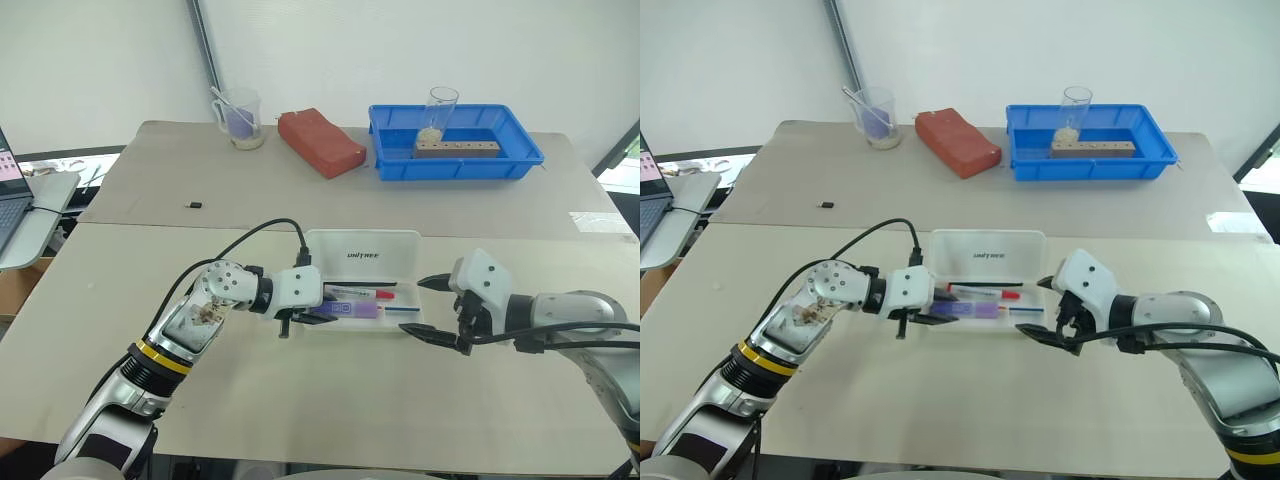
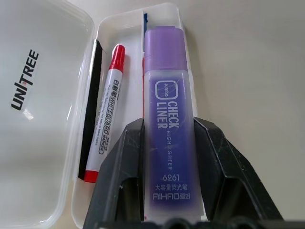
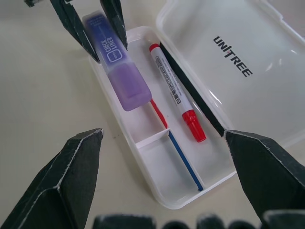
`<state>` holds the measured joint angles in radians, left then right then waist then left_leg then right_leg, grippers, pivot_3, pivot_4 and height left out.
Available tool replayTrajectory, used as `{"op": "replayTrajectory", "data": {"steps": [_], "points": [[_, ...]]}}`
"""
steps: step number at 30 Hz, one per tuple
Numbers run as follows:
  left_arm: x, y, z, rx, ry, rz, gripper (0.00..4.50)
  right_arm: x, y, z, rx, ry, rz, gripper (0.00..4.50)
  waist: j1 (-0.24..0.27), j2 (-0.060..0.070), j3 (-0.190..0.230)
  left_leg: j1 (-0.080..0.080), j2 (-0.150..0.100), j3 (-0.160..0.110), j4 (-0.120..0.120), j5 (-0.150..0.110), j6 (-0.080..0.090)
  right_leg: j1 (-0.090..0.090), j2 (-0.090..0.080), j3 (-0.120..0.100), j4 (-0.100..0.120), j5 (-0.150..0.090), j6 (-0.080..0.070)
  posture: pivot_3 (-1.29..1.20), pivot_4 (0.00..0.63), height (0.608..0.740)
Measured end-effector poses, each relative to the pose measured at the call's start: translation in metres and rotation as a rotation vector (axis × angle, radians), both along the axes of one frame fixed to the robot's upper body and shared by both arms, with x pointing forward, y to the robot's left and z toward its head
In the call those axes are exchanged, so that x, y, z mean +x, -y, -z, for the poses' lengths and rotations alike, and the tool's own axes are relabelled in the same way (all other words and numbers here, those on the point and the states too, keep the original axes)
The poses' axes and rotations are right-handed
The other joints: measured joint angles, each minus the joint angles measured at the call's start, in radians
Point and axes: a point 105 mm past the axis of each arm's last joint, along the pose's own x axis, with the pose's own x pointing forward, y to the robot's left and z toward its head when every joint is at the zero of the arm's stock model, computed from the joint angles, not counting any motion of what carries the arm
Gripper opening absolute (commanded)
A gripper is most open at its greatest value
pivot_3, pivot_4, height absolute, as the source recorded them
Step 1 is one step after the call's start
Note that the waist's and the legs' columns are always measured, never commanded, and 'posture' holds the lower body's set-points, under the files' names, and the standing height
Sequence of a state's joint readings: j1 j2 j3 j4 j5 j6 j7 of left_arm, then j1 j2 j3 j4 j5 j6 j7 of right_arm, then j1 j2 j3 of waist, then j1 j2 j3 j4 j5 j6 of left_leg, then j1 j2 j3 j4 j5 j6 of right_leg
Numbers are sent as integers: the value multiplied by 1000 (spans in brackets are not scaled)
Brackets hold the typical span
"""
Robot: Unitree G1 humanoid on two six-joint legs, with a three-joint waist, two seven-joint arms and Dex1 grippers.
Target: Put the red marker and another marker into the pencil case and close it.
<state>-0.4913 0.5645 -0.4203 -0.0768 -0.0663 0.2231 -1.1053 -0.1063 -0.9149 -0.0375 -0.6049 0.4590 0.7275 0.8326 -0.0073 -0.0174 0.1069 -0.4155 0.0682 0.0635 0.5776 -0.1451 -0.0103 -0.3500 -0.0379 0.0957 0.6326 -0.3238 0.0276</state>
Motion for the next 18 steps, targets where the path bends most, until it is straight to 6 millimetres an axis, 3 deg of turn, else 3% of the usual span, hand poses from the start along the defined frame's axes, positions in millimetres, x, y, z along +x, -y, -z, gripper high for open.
{"op": "replayTrajectory", "data": {"steps": [13, 18], "points": [[-1, 4, 7, 3, -9, -4, 940, -1, -8, -9, 19, 7, -26, 4500, 2, 0, 0, 0, 0, 0, 0, 0, 0, 0, 0, 0, 0, 0, 0, 0, 150, 740], [-3, 7, 8, -4, -15, 4, 3314, -3, -9, -9, 28, -6, -33, 4500, 3, 1, 0, 0, 0, 0, 1, 0, 0, 0, 0, 0, 0, 0, 0, 0, 150, 740]]}}
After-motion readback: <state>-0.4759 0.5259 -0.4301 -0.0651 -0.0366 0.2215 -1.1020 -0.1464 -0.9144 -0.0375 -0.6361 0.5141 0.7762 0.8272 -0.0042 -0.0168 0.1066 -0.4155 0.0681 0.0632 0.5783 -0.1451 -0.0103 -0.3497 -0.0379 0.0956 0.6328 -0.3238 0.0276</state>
